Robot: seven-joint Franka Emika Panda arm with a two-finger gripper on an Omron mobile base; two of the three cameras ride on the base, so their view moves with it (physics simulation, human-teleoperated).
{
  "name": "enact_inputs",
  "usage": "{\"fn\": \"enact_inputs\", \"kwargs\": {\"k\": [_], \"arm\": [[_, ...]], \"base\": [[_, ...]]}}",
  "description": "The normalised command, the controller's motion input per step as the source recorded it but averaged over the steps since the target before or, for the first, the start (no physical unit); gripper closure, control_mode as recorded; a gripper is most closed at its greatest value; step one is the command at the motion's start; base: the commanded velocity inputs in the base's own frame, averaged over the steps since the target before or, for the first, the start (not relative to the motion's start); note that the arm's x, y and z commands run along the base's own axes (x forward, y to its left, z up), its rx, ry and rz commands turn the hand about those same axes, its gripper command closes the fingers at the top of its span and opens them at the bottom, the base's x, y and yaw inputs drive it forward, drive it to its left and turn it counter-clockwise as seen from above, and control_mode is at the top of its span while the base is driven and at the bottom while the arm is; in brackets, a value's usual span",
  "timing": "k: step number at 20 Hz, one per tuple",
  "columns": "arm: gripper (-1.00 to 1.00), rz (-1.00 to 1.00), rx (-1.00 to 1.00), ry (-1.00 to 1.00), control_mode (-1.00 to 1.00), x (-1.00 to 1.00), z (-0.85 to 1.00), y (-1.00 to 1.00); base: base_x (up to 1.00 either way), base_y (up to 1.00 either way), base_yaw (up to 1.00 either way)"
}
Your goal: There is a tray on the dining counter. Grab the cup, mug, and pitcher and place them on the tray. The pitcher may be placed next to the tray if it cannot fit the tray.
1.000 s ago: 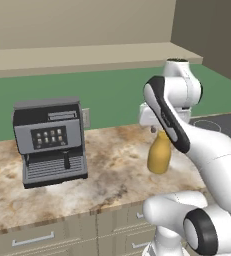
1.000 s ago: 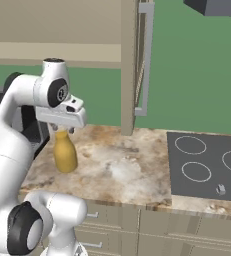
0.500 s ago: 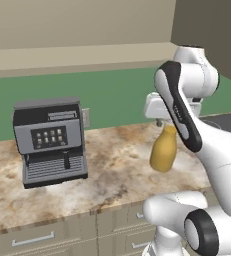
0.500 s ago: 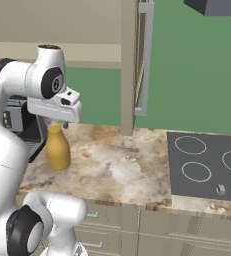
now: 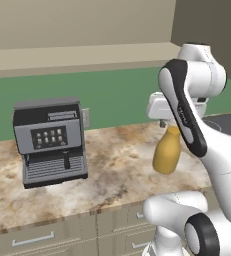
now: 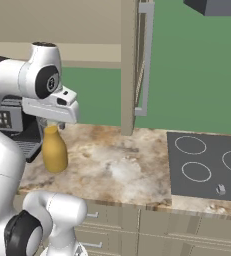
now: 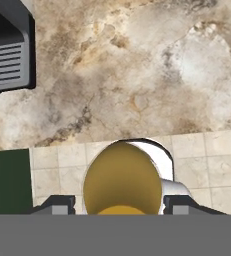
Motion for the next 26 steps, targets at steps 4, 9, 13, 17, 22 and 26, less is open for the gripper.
{"fn": "enact_inputs", "kwargs": {"k": [4, 9, 13, 17, 22, 26], "arm": [[1.0, 0.0, -0.03, 0.0, -1.0, -0.01, 0.01, 0.0], [1.0, 0.0, -0.02, 0.0, -1.0, 0.0, 0.0, 0.0], [1.0, 0.0, -0.05, 0.0, -1.0, 0.0, 0.0, 0.02], [1.0, 0.0, -0.04, 0.0, -1.0, 0.0, 0.0, 0.06], [1.0, 0.0, -0.01, 0.0, 1.0, 0.0, 0.0, 0.01], [1.0, 0.0, 0.0, 0.0, 1.0, 0.0, 0.0, 0.0]], "base": [[0.0, 0.0, 0.0], [0.0, 0.0, 0.0], [0.0, 0.0, 0.0], [0.0, 0.0, 0.0], [-0.16, 0.0, 0.0], [-0.71, -0.2, -0.1]]}}
